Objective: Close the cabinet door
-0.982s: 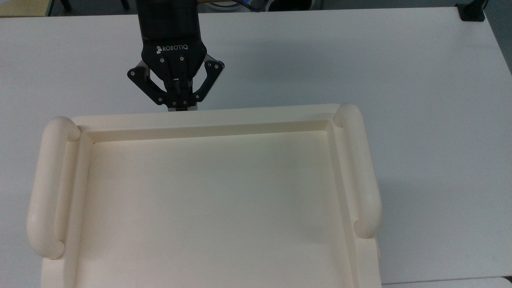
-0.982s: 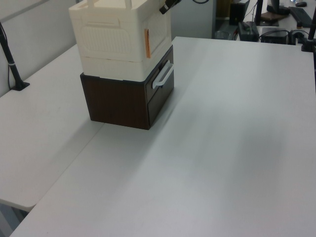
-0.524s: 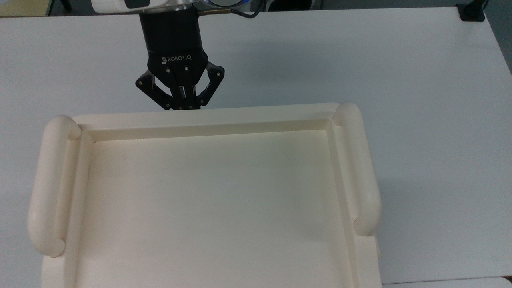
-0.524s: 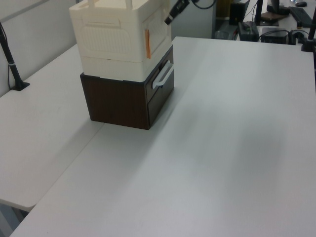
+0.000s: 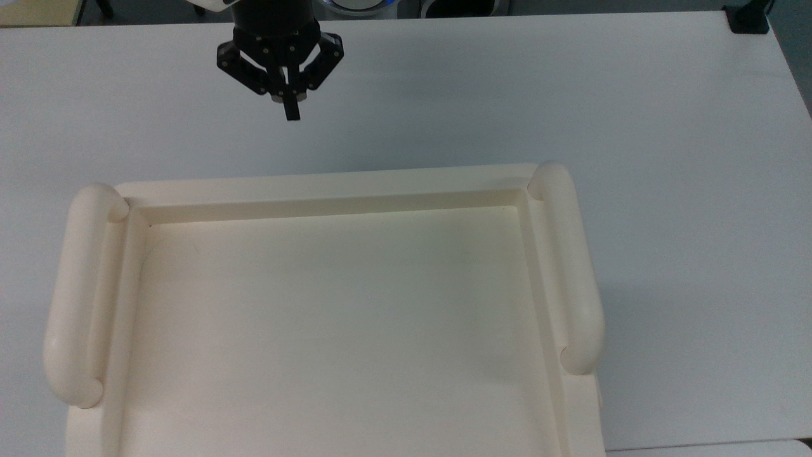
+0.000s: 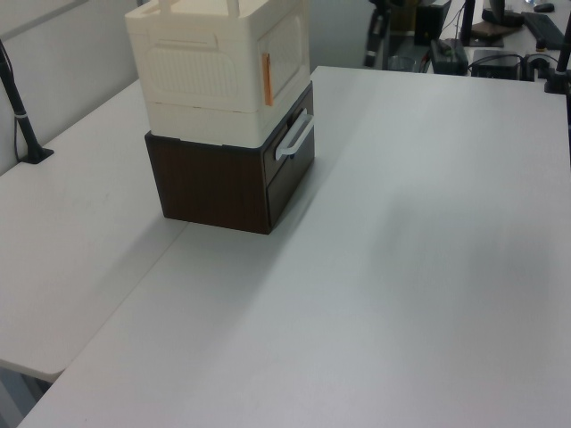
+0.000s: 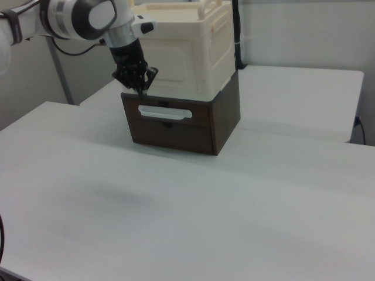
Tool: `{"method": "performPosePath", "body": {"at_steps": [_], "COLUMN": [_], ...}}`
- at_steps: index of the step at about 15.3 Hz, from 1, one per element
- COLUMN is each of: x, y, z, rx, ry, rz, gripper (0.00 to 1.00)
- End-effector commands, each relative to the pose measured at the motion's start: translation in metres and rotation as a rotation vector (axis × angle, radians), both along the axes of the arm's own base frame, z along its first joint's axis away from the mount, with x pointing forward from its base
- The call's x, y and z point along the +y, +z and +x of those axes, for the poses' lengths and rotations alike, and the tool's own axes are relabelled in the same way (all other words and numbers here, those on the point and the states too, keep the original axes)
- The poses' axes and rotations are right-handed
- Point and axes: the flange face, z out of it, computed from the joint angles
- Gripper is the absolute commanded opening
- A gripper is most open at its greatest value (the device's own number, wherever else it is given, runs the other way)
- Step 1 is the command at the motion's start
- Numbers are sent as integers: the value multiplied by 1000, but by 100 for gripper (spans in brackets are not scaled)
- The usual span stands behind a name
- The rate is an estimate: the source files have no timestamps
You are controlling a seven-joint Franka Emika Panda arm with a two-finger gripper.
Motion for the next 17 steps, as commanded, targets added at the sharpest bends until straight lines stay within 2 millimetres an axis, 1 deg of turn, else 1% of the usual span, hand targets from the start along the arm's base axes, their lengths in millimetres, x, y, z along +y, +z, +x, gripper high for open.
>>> {"method": "performPosePath", "body": {"at_steps": [1,2,4,5,6,7,8,9,10,12,15,17], "x": [-1,3,12,11,10,5,3,3,4,3,-7,-8], "y": [2,-1,-4,-6,-7,-8,-7,-7,-8,-11,-1,3], "z": [-32,-34,-35,-35,-35,-35,-35,-35,-36,-37,-42,-45], "rx": [119,140,158,164,165,167,165,164,168,176,159,152], "ry": [-70,-71,-53,-55,-58,-69,-78,-90,-104,-154,-181,-183], "rz": [-31,-36,-61,-76,-76,-75,-76,-74,-73,-70,-63,-62], "gripper": [0,5,10,19,44,77,89,91,99,100,100,100]}}
